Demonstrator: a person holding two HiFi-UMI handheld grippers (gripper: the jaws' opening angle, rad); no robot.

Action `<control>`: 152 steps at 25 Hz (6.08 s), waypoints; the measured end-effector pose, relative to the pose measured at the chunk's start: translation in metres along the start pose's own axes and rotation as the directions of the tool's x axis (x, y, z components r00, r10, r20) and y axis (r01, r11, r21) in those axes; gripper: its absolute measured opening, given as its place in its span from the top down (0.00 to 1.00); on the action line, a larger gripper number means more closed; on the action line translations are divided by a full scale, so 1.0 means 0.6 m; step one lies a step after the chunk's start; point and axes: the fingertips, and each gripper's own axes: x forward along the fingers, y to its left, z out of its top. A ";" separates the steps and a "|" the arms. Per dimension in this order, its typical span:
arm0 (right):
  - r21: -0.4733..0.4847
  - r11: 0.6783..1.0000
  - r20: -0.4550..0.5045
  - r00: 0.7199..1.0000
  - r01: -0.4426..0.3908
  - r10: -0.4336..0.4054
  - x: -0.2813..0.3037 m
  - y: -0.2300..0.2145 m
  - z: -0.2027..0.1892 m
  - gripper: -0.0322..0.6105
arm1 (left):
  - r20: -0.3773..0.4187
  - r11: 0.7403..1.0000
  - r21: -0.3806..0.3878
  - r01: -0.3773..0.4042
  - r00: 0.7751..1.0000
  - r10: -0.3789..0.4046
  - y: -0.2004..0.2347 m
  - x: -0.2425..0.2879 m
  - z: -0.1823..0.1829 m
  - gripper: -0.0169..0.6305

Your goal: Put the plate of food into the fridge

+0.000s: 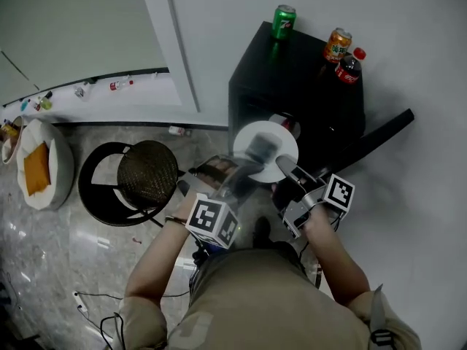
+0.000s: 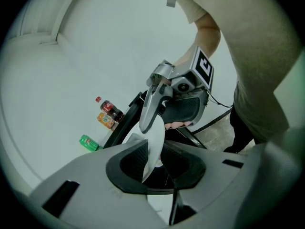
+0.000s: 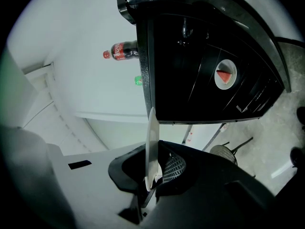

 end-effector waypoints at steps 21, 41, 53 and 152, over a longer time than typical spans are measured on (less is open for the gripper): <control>0.066 0.998 0.052 0.998 -0.021 0.018 -0.006 -0.031 -0.098 0.89 | -0.061 0.999 0.044 0.017 0.998 -0.014 -0.060 -0.079 -0.042 0.87; 0.016 1.000 0.086 0.996 0.019 -0.020 -0.060 -0.050 -0.138 0.89 | 0.469 0.088 -0.883 0.461 0.876 0.113 -0.064 -0.150 -0.089 0.68; -0.038 0.999 0.064 0.998 0.002 0.001 -0.093 -0.062 -0.110 0.89 | 0.545 -0.177 -0.803 0.569 0.821 0.170 -0.087 -0.080 -0.050 0.76; -0.545 0.833 -0.300 0.905 0.096 -0.301 -0.080 -0.279 -0.070 0.92 | 0.207 -0.772 -0.575 0.271 0.961 0.183 -0.350 0.409 -0.455 0.95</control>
